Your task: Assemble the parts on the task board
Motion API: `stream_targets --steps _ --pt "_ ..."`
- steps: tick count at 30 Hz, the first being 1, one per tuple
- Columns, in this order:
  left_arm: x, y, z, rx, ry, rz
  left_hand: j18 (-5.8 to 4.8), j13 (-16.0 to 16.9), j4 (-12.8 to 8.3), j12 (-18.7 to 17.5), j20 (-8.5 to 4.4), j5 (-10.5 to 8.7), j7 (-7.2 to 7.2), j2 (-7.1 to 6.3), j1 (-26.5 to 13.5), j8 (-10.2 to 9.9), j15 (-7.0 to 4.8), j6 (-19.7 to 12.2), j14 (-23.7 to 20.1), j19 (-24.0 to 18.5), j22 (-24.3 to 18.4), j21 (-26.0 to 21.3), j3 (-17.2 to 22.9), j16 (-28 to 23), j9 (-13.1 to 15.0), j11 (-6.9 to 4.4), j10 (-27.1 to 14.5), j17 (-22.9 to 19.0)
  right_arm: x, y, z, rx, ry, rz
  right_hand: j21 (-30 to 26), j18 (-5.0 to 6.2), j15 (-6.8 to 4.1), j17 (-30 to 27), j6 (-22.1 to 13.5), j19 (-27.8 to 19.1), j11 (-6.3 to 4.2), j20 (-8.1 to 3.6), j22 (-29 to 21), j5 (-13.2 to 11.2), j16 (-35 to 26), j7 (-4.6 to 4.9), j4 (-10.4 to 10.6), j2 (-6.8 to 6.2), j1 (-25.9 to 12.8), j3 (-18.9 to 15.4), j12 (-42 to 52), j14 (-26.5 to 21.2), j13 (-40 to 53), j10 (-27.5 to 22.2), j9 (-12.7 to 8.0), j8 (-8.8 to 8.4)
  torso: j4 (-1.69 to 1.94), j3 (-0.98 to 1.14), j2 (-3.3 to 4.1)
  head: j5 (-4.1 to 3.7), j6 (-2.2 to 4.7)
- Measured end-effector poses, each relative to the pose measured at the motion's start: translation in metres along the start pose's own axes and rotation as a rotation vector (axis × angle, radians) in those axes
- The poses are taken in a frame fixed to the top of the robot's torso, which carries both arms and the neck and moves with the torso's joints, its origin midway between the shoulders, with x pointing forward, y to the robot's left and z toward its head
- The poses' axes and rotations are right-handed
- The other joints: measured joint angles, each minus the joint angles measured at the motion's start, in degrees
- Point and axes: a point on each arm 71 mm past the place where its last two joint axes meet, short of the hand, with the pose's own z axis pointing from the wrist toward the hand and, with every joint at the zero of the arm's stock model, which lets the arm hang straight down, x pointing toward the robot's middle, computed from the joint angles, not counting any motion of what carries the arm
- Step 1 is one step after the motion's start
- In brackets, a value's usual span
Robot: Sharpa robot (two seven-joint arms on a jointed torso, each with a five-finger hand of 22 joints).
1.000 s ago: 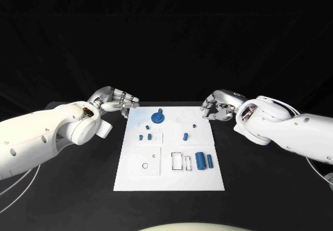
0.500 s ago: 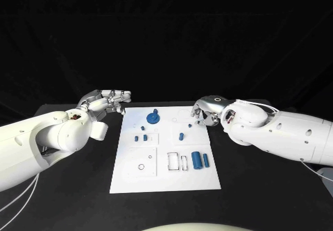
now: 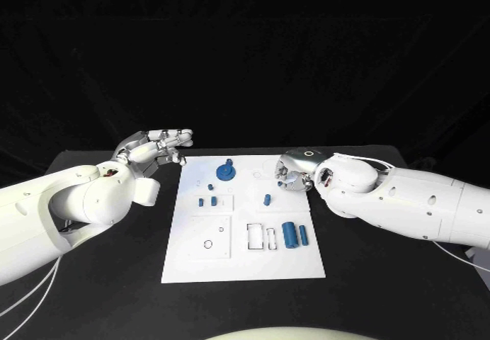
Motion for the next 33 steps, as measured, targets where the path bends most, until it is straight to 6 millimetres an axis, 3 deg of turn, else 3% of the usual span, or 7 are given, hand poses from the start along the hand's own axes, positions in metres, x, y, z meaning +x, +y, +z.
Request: stream_targets --steps 1,10,14,21,33 --pt "0.0 0.0 0.0 0.002 -0.001 0.001 0.0 0.0 0.0 0.0 0.0 0.0 0.0 0.0 0.0 0.0 0.0 0.0 0.0 0.0 -0.04 0.0 0.0 0.0 0.0 0.0 0.0 -0.03 0.001 0.0 0.001 0.0 0.001 0.0 0.44 -0.43 0.0 0.22 0.0 0.03 -0.21 -0.03 0.0 0.2 0.21 0.0 -0.1 0.0 0.0 0.1 0.0 0.0 -0.14 0.21 0.0 -0.12 0.0 0.0 0.01 0.0 -0.02" --pt "0.001 -0.001 -0.001 0.006 -0.003 0.004 0.01 -0.01 -0.32 0.28 0.0 0.0 0.54 0.68 0.69 0.0 0.0 -0.55 0.0 0.44 -0.45 -0.54 -0.32 -0.28 -0.27 0.31 -0.73 -0.36 0.005 0.002 0.005 0.001 0.006 0.0 1.7 -0.43 0.0 0.74 1.15 0.45 -0.3 -0.04 -0.01 0.44 0.69 0.08 -0.57 0.05 -0.05 2.28 -0.54 0.0 -1.05 1.54 0.18 -0.28 0.01 -0.01 -0.02 0.15 -0.1" --pt "0.001 -0.001 -0.001 0.007 -0.002 0.004 0.0 -0.01 -0.49 0.28 0.15 0.0 0.61 1.09 1.09 0.0 0.01 -1.03 0.0 0.69 -0.6 -0.87 -0.15 -0.28 -0.36 0.31 -1.13 -0.43 0.006 0.001 0.006 0.004 0.008 0.002 2.38 -0.43 0.0 1.09 1.61 0.78 -0.4 0.03 -0.01 -0.12 0.99 -0.02 -0.91 1.01 -0.23 4.25 -0.89 0.0 -1.46 2.06 0.35 -0.52 0.01 -0.01 -0.02 0.15 -0.17" --pt "0.003 -0.001 -0.001 0.008 0.004 0.006 -0.01 -0.01 -1.5 0.66 0.2 0.0 0.7 2.26 2.27 0.0 0.01 -1.14 0.0 1.05 -0.79 -0.87 0.55 -0.28 -0.49 0.5 -1.73 -0.62 0.009 0.001 0.007 0.008 0.014 0.006 2.61 -0.43 0.0 1.16 2.06 0.85 -0.51 -0.05 -0.01 -0.17 1.22 -0.01 -2.33 1.4 0.16 6.77 -1.33 0.0 -1.92 2.56 0.52 -0.75 0.0 -0.01 -0.05 0.13 -0.31" --pt "0.004 -0.001 -0.001 0.008 0.012 0.014 -0.01 -0.02 -1.66 0.9 0.2 0.0 0.7 2.27 2.27 0.0 0.01 -1.14 0.0 1.05 -0.79 -1.11 0.71 -0.28 -0.55 0.5 -1.74 -0.69 0.011 0.0 0.01 0.013 0.031 0.011 2.61 -0.42 0.0 1.15 2.43 0.85 -0.2 -0.05 0.03 -0.71 1.21 0.03 -3.38 0.08 -1.75 8.49 -2.08 0.0 -2.69 2.87 0.8 -1.01 0.01 -0.01 -0.05 0.2 -0.73"
